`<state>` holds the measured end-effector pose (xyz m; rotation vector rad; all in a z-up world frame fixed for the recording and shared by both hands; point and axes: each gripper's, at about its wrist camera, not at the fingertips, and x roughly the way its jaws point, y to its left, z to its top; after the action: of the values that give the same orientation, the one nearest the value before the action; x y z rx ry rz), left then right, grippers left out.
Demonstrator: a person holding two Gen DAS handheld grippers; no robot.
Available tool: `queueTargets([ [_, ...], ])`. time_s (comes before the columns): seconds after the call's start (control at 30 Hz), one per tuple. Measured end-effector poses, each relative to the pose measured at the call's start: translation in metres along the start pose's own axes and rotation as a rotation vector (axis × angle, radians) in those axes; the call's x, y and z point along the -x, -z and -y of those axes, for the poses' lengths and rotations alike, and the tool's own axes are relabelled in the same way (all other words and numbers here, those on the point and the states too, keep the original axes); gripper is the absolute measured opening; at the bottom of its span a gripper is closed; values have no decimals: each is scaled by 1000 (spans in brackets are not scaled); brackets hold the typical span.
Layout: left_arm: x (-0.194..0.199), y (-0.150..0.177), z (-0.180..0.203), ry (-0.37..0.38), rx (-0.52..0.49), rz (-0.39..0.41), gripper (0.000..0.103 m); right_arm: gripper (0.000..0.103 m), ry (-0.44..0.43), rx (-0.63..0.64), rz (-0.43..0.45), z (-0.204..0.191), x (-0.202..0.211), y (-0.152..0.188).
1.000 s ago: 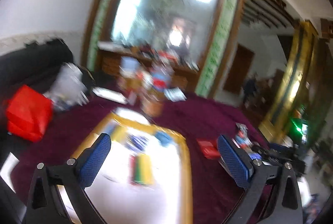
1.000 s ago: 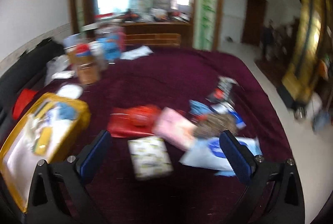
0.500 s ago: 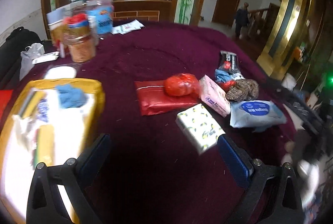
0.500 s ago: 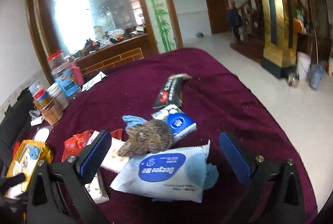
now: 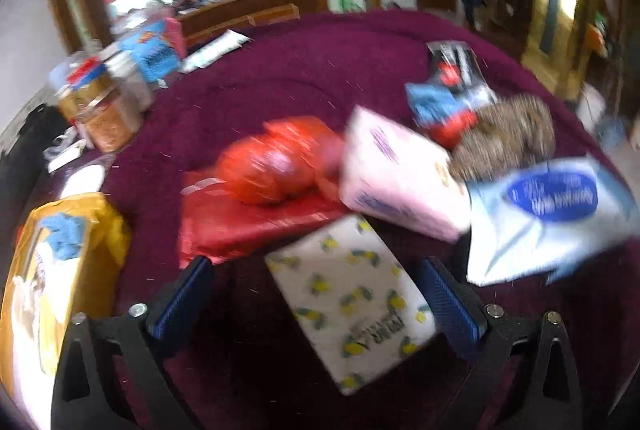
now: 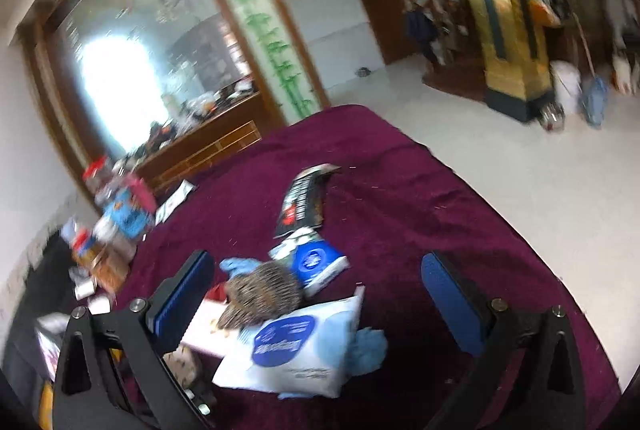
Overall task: Organize soft objects
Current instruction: 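Move both tools back to the pile and grasp the lemon-print tissue pack with left tool, then carry tissue pack to tray with left tool while right tool grasps pink tissue pack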
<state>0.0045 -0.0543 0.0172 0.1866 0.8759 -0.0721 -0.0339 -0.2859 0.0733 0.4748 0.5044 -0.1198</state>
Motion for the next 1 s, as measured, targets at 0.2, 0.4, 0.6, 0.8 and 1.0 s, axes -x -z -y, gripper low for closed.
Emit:
queueTargets([
  [0.2, 1, 2, -13, 153, 31, -62, 67, 103, 21, -104, -41, 23, -10, -1],
  [0.4, 41, 12, -49, 336, 127, -28, 67, 103, 1, -15, -125, 5, -28, 8],
  [0.6, 92, 27, -81, 425, 176, 48, 67, 103, -297, -18, -300, -13, -48, 23],
  [0.8, 124, 45, -116, 414, 216, 95, 67, 103, -725, -52, -373, -27, -34, 22],
  [1.0, 133, 58, -142, 388, 244, 122, 67, 103, -455, -146, -328, 1, -46, 23],
])
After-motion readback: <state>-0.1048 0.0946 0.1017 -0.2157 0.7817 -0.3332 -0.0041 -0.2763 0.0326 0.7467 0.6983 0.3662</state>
